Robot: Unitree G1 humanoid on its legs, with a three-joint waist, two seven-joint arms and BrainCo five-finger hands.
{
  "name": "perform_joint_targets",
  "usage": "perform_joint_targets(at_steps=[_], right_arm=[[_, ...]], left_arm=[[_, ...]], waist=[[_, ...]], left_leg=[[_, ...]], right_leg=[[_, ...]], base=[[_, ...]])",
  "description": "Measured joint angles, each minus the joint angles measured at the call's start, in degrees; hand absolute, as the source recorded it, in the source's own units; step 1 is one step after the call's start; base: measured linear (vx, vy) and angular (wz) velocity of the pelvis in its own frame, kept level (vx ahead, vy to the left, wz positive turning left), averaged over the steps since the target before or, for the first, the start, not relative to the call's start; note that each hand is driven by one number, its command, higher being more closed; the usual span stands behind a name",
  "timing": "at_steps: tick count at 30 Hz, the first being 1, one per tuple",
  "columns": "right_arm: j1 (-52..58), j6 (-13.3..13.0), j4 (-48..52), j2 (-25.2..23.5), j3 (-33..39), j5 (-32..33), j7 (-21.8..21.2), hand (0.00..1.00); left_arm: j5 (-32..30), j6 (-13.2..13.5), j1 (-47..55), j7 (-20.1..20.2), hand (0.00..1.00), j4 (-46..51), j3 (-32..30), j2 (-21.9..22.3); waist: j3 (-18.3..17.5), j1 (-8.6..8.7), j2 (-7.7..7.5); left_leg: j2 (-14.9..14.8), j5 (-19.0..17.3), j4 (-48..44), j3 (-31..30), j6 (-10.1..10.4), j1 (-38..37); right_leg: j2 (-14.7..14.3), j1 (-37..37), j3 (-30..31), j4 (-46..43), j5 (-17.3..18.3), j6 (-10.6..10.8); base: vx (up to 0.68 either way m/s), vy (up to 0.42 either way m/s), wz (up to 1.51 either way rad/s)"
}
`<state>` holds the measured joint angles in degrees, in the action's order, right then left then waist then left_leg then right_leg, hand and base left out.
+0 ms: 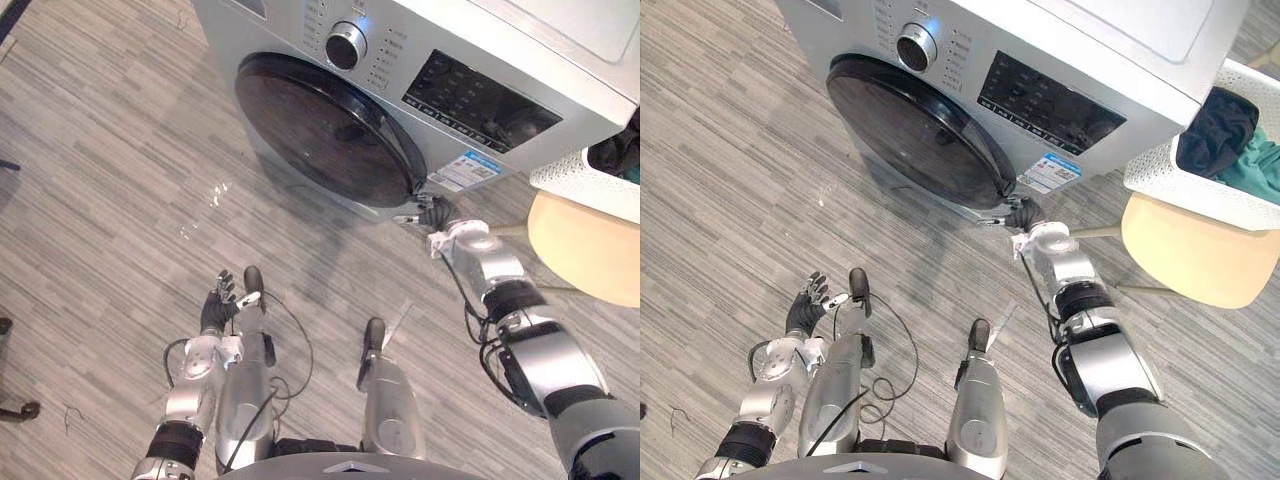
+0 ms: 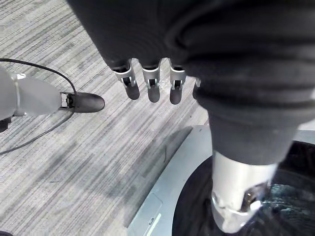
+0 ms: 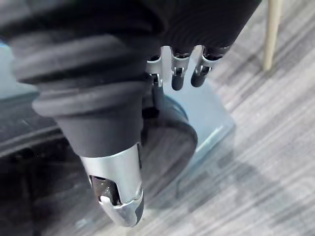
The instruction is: Pick up the laundry basket with both hands and put the clothes into the washing machine.
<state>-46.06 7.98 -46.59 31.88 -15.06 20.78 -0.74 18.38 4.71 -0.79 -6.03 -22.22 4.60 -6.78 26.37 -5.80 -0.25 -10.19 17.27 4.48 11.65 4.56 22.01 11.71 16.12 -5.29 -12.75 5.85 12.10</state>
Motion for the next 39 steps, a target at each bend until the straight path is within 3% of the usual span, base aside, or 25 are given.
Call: perform_joint_targets(at_steps=[5, 10, 12, 13, 14, 15, 18, 19, 21, 22, 23, 25, 27, 31, 32, 36, 39], right_arm=[[-2.07, 1.96, -0.03, -0.27, -0.10, -0.48, 0.04, 0.00], [-5.22, 2.12, -0.74, -0.39, -0.54, -0.97, 0.09, 0.00], [-6.66, 2.12, -1.52, -0.36, -0.82, -0.94, 0.18, 0.00], [-7.39, 2.11, -1.51, -0.13, -1.30, -0.80, 0.25, 0.00], [-8.17, 2.08, -1.35, 0.08, -3.12, 0.02, 0.05, 0.00], [-8.60, 2.08, 0.90, 1.63, -8.16, 0.48, 0.37, 0.00], [-8.78, 2.26, 8.55, 12.71, -26.15, 12.78, -2.83, 0.00], [-10.06, 4.43, 14.01, 16.63, -33.96, 16.66, -6.27, 0.00], [-13.69, 7.26, 19.29, 19.42, -43.57, 20.29, -8.16, 0.00], [-15.99, 8.80, 26.69, 24.13, -50.54, 23.11, -14.80, 0.00], [-16.33, 8.82, 29.41, 25.14, -52.03, 24.27, -17.62, 0.00], [-16.20, 8.08, 37.89, 22.36, -51.97, 27.16, -24.48, 0.00], [-15.95, 4.43, 40.87, 16.55, -49.31, 29.48, -26.28, 0.00], [-9.92, -0.54, 40.79, 7.49, -36.26, 30.84, -25.94, 0.00], [-6.02, -1.63, 39.04, 4.06, -32.60, 31.11, -24.61, 0.00], [0.28, -1.84, 34.15, -0.88, -31.96, 31.12, -23.62, 0.00], [6.94, -1.77, 31.54, -0.65, -32.72, 31.03, -23.69, 0.00]], left_arm=[[0.01, -0.01, -0.05, -0.10, 0.00, -0.40, -0.32, 0.34], [0.90, 0.04, -0.05, -0.85, 0.00, -0.16, -1.20, 1.20], [1.39, 0.05, -0.09, -1.08, 0.00, 0.28, -1.06, 1.24], [1.62, 0.08, -0.19, -1.09, 0.00, 0.67, -1.18, 1.29], [1.63, 0.12, 0.09, -1.08, 0.00, 0.72, -1.25, 1.39], [1.64, 0.12, 0.15, -1.04, 0.00, 0.94, -1.12, 1.30], [1.55, 0.66, 0.24, 0.44, 0.00, 1.32, -0.27, 0.56], [1.06, 0.63, 0.58, 1.41, 0.00, 1.27, 0.11, -0.39], [0.42, 0.58, 1.59, 2.55, 0.00, 1.17, 0.19, -0.74], [-0.07, 0.93, 1.66, 3.69, 0.00, 1.95, 0.56, -1.19], [-0.20, 1.19, 1.65, 3.88, 0.00, 2.00, 0.47, -1.28], [-0.71, 1.30, 1.69, 3.76, 0.00, 1.37, -0.30, -1.51], [-1.72, 1.30, 1.61, 3.75, 0.00, 1.31, -0.30, -1.31], [-2.96, 1.34, 0.65, 3.12, 0.00, 1.25, 0.02, -1.01], [-2.92, 1.62, 0.22, 0.76, 0.00, 0.84, -4.00, -1.14], [-2.92, 1.64, -0.07, -0.07, 0.00, 0.82, -5.32, -4.42], [-3.80, 1.53, 0.49, -0.61, 0.00, 3.05, -5.69, -3.48]], waist=[[0.15, -0.30, -0.42], [0.16, -0.33, -0.41], [0.21, -0.31, -0.45], [0.75, -0.36, -1.30], [1.02, -0.63, -1.21], [1.12, -0.11, -1.35], [1.14, -0.91, -1.38], [1.22, -0.97, -2.08], [1.35, -1.18, -2.53], [1.32, -1.23, -2.51], [1.32, -1.57, -2.51], [1.30, -2.03, -2.35], [1.26, -2.38, -1.91], [1.27, -5.47, -1.71], [1.17, -6.29, -1.68], [1.13, -5.97, -1.67], [1.09, -5.46, -1.74]], left_leg=[[-0.63, 0.12, 0.02, 1.08, -0.16, 0.15], [-1.72, -0.16, 0.06, 0.99, 0.12, 1.72], [-1.70, -1.65, 0.39, 1.00, 1.97, 2.69], [-0.72, -0.95, -1.07, 0.23, 0.59, 3.03], [-0.67, -0.80, -1.50, -0.85, 0.22, 3.04], [-0.41, -0.69, -1.07, -0.73, 0.19, 3.23], [-0.76, -1.28, -0.05, -1.53, 1.07, 3.40], [-0.74, -1.13, -1.39, -2.03, 0.40, 3.58], [-1.24, -2.52, -4.50, -2.66, 0.43, 4.16], [-1.41, -2.46, -3.66, -2.91, 0.55, 3.70], [-1.65, -2.22, -3.14, -2.99, 0.90, 3.47], [-2.68, -1.63, -1.61, -3.15, 1.58, 2.79], [-2.81, -0.79, -1.21, -3.60, 1.61, 2.68], [-2.25, -0.87, -1.04, -3.72, 1.72, 1.33], [-1.82, -1.33, -1.00, -4.11, 1.72, 0.57], [-0.62, -1.89, -1.01, -4.00, 1.33, 0.44], [-0.02, -2.19, -1.02, -4.11, 1.10, 0.40]], right_leg=[[-0.48, 0.14, 0.34, 1.90, -1.98, -0.03], [-1.69, 1.24, 0.42, 3.39, -3.14, -0.74], [-1.77, 1.59, 0.36, 4.95, -4.34, -1.03], [-0.45, 1.43, 0.58, 6.72, -4.87, -0.49], [-1.02, 1.25, 0.82, 6.89, -5.27, 0.38], [-1.00, 1.09, 1.13, 7.59, -5.81, 0.05], [-1.49, 0.19, -0.67, 8.39, -6.22, -0.47], [-0.65, -0.60, -1.34, 9.59, -6.22, -0.43], [-1.81, -1.01, -0.51, 9.50, -6.01, 0.02], [-2.18, -1.17, -0.43, 9.52, -6.32, -0.75], [-2.44, -1.17, -0.54, 9.54, -6.29, -0.81], [-3.49, -0.96, -1.28, 9.24, -6.12, -1.01], [-3.75, -0.95, -1.58, 8.90, -5.58, -1.22], [-3.10, -1.57, -2.31, 6.11, -3.51, -1.63], [-2.68, -2.38, -3.26, 5.04, -2.48, -1.82], [-1.48, -2.27, -3.24, 4.28, -1.97, -1.57], [-0.92, -2.44, -3.28, 4.19, -1.82, -1.34]], base=[[0.00, -0.027, -0.13], [-0.06, -0.033, -0.07], [-0.08, -0.012, -0.05], [-0.05, 0.016, -0.19], [-0.04, 0.026, -0.22], [-0.03, 0.011, -0.05], [0.00, -0.017, 0.21], [0.02, -0.065, -0.07], [0.03, -0.080, -0.21], [0.05, -0.072, 0.00], [0.08, -0.116, 0.01], [0.09, -0.148, -0.06], [0.10, -0.099, 0.04], [0.13, -0.040, 0.19], [0.12, -0.011, 0.26], [0.05, 0.018, 0.10], [-0.01, 0.029, 0.05]])
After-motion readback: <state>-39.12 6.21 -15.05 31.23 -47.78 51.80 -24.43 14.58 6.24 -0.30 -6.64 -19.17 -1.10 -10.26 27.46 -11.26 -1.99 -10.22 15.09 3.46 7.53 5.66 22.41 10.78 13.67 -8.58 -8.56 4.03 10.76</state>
